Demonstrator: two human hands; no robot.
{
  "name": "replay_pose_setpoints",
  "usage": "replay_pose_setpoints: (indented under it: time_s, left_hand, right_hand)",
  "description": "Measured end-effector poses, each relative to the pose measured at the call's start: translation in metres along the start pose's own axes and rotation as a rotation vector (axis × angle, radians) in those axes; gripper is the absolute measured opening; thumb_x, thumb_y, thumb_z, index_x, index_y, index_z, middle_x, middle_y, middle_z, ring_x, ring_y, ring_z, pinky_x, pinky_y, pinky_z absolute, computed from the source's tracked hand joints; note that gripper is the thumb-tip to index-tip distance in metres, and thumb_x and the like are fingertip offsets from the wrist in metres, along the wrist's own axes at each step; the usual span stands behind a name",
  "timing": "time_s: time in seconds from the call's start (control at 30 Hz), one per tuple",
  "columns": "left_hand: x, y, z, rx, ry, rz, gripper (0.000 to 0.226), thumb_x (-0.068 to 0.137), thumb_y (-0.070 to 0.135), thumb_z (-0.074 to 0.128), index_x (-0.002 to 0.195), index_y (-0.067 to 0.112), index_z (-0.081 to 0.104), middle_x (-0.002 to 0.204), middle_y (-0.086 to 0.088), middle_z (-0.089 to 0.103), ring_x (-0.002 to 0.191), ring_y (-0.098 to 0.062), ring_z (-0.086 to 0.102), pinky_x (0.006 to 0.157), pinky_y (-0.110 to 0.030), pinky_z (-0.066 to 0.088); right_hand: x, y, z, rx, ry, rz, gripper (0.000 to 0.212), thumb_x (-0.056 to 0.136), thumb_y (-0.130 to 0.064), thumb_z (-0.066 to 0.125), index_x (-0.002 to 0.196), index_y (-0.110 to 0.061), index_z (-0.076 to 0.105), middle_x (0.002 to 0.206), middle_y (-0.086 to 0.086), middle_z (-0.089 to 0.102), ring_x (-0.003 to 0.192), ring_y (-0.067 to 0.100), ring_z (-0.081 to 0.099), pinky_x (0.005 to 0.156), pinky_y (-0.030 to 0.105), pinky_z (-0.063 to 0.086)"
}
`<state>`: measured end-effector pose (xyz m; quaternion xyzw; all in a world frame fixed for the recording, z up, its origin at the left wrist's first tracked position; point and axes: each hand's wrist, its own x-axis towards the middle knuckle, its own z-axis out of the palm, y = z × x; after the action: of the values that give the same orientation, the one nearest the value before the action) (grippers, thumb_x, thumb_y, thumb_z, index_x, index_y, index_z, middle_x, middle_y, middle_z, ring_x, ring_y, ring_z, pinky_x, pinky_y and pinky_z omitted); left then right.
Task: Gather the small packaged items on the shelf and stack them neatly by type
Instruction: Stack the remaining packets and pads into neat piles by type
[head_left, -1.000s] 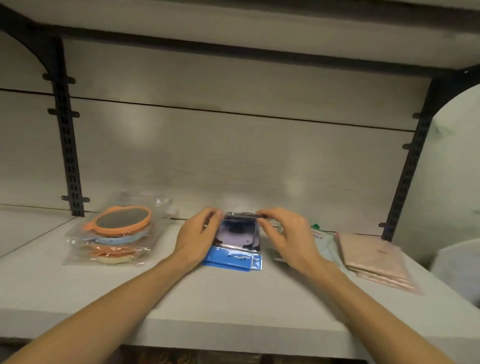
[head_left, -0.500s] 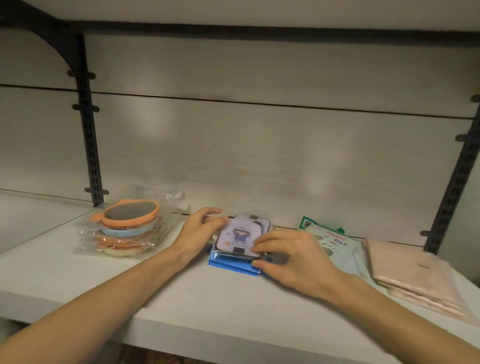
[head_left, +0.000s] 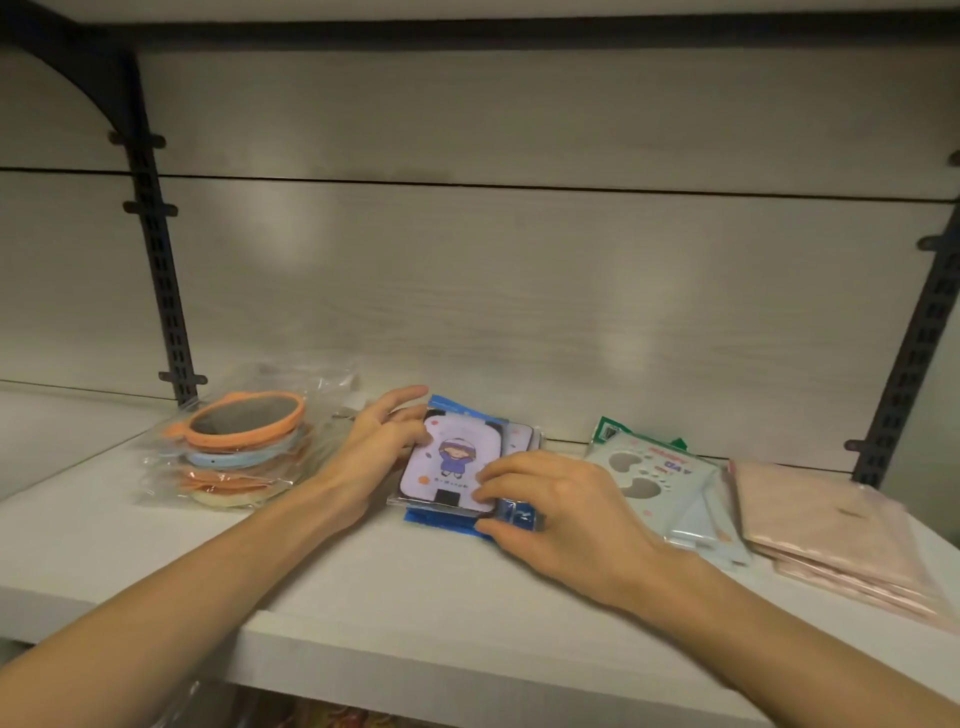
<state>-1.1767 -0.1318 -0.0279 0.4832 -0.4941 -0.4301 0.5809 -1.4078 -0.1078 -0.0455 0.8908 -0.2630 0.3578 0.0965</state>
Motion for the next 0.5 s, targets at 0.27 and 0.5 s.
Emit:
replay_pose_setpoints:
  time_s: [0.27, 0.5]
  left_hand:
    - [0.0, -0.001, -0.003, 0.152, 0.119, 0.066, 0.048, 0.089, -0.007, 0.051, 0.127, 0.017, 0.067, 0.118, -0.003, 0.072, 0.084, -0.012, 0.068, 0.058, -0.016, 0.052]
    - [0.0, -0.003, -0.005, 0.138, 0.112, 0.088, 0.044, 0.09, -0.007, 0.055, 0.125, 0.016, 0.068, 0.114, -0.006, 0.073, 0.094, -0.015, 0.07, 0.072, -0.021, 0.058]
  right_hand:
    - [0.032, 0.01, -0.027, -0.126, -0.019, 0.413, 0.039, 0.088, -0.058, 0.05, 0.108, -0.031, 0.07, 0.108, -0.013, 0.073, 0.102, 0.016, 0.066, 0.082, 0.037, 0.053]
    - [0.048, 0.034, -0.002, -0.067, -0.312, 0.641, 0.063, 0.084, -0.069, 0.058, 0.127, -0.022, 0.059, 0.122, 0.002, 0.067, 0.109, 0.027, 0.061, 0.083, 0.037, 0.05]
